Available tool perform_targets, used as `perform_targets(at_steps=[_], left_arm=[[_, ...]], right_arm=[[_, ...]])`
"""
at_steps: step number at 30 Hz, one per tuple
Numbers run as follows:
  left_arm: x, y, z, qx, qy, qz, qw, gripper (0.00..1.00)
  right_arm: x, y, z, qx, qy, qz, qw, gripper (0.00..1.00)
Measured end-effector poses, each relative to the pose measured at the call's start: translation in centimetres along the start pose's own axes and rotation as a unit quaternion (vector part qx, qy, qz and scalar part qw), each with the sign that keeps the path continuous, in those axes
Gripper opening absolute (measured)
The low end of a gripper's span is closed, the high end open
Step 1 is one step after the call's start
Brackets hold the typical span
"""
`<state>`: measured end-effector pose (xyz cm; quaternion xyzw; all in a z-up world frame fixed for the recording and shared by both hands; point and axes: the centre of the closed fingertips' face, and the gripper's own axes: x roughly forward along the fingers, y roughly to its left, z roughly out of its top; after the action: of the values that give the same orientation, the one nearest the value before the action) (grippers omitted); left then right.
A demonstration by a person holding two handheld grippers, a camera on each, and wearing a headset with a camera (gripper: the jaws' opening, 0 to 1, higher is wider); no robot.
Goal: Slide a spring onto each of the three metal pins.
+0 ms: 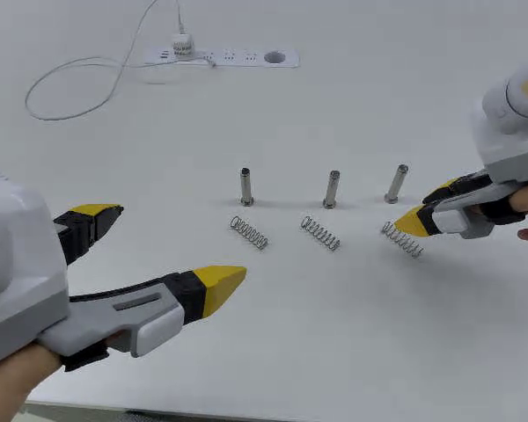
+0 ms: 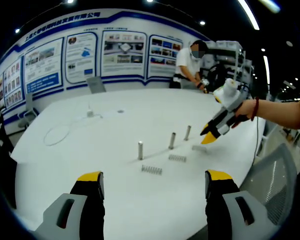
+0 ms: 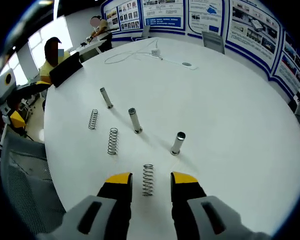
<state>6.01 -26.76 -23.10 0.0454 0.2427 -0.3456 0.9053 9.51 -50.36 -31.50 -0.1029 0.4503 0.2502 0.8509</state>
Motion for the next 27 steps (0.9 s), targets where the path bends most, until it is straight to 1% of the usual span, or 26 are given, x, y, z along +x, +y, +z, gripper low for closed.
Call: perform_targets(at_steps=[3,5,7,10,13,20,23,27], left_arm=[[0.0,0.0,0.0,0.000,0.000,0.000,1.0000,0.85],[-0.1,0.1,0.0,0.000,0.001,0.000,1.0000,0.85],[-0.1,0.1,0.0,0.000,0.001,0.001,1.0000,0.85],[-0.1,0.1,-0.1,0.000,0.002,0.001,1.0000,0.84],[-0.1,0.1,-0.1,0.001,0.002,0.000,1.0000,0.84],[-0.2,0.1,-0.2,0.002,0.004,0.000,1.0000,0.84],[-0.2,0.1,-0.2,0.000,0.004,0.001,1.0000,0.84],[-0.2,0.1,-0.3,0.000,0.006,0.001,1.0000,0.84]], right_arm=[[0.2,0.4,-0.4,-0.004,0.009,0.007,0.9999,0.31],[0.3,0.5,-0.8,-0.009,0.018,0.009,0.9998,0.31],[0.4,0.6,-1.0,-0.015,0.022,0.009,0.9996,0.30],[0.7,0.8,-1.8,-0.018,0.038,0.013,0.9990,0.30],[1.0,1.0,-2.4,-0.021,0.048,0.015,0.9985,0.28],[1.6,0.9,-3.1,-0.019,0.055,0.015,0.9982,0.26],[1.7,1.0,-3.2,-0.019,0.054,0.018,0.9982,0.25],[2.0,0.8,-3.2,-0.019,0.053,0.014,0.9983,0.23]])
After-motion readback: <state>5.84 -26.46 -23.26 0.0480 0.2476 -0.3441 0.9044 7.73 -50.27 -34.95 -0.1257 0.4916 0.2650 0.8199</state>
